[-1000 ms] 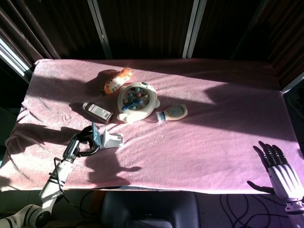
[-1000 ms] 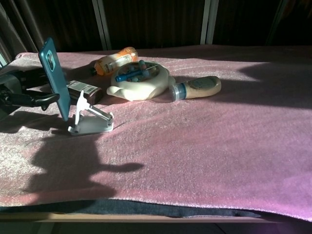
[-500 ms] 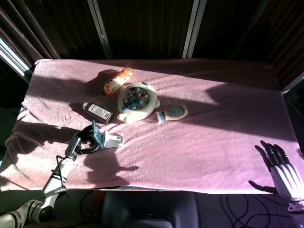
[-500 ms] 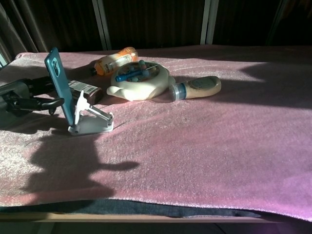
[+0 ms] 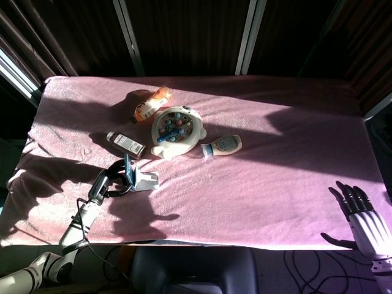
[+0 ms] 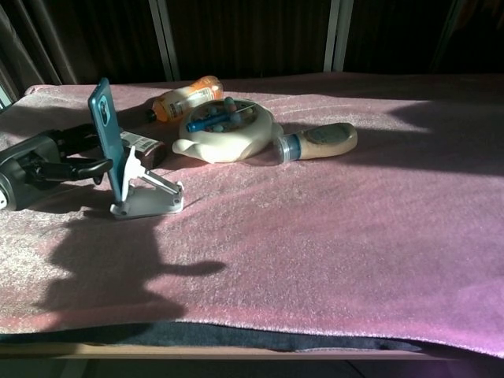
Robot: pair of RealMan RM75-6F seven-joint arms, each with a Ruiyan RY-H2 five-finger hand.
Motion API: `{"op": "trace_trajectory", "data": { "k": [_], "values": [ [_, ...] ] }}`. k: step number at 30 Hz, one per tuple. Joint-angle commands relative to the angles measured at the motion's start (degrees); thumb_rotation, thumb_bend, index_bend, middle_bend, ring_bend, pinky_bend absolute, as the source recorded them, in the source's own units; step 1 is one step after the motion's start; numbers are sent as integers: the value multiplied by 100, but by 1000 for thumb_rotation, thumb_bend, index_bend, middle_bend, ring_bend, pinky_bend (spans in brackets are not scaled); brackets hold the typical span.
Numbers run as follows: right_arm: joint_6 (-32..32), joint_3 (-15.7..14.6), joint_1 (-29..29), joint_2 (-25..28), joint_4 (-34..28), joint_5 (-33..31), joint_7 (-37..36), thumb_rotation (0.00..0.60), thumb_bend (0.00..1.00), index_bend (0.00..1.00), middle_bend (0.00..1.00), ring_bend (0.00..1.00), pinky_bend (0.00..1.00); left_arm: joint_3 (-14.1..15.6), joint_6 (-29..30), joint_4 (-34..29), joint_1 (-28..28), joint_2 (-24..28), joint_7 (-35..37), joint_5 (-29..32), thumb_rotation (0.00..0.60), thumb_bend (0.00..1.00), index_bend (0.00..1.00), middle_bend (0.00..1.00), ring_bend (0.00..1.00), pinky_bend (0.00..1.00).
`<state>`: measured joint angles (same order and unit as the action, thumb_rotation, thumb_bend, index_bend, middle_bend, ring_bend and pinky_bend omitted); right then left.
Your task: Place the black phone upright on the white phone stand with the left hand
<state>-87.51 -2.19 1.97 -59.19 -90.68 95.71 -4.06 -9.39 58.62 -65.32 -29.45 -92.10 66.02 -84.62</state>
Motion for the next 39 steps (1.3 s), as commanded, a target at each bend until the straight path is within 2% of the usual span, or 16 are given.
{"op": "trace_trajectory", "data": {
  "k": [1, 8, 18, 26, 39],
  "values": [
    [-5, -3, -4, -1, 0, 4, 2, 600, 121, 0, 0, 0, 0, 67, -3, 149, -50, -74, 127, -20, 600, 424, 843, 995, 605, 145],
    [16, -1, 6, -9, -8, -1, 47, 600, 121, 0, 0, 0, 0, 137, 79, 393, -85, -188, 260, -34, 600, 422, 843, 992, 600, 145],
    [-57, 0, -18, -48, 6, 39, 83, 600, 121, 0, 0, 0, 0, 251, 258, 1073, -156, -509, 459, -124, 600, 420, 837, 980, 593, 144],
    [-59, 12, -19, -65, 8, 24, 108, 600, 121, 0, 0, 0, 0, 354, 236, 1035, -170, -497, 754, -140, 600, 420, 835, 979, 593, 144],
    [-52, 23, -12, -71, 11, 12, 126, 600, 121, 0, 0, 0, 0, 399, 180, 1020, -205, -529, 816, -63, 600, 421, 829, 969, 593, 144]
  ]
}}
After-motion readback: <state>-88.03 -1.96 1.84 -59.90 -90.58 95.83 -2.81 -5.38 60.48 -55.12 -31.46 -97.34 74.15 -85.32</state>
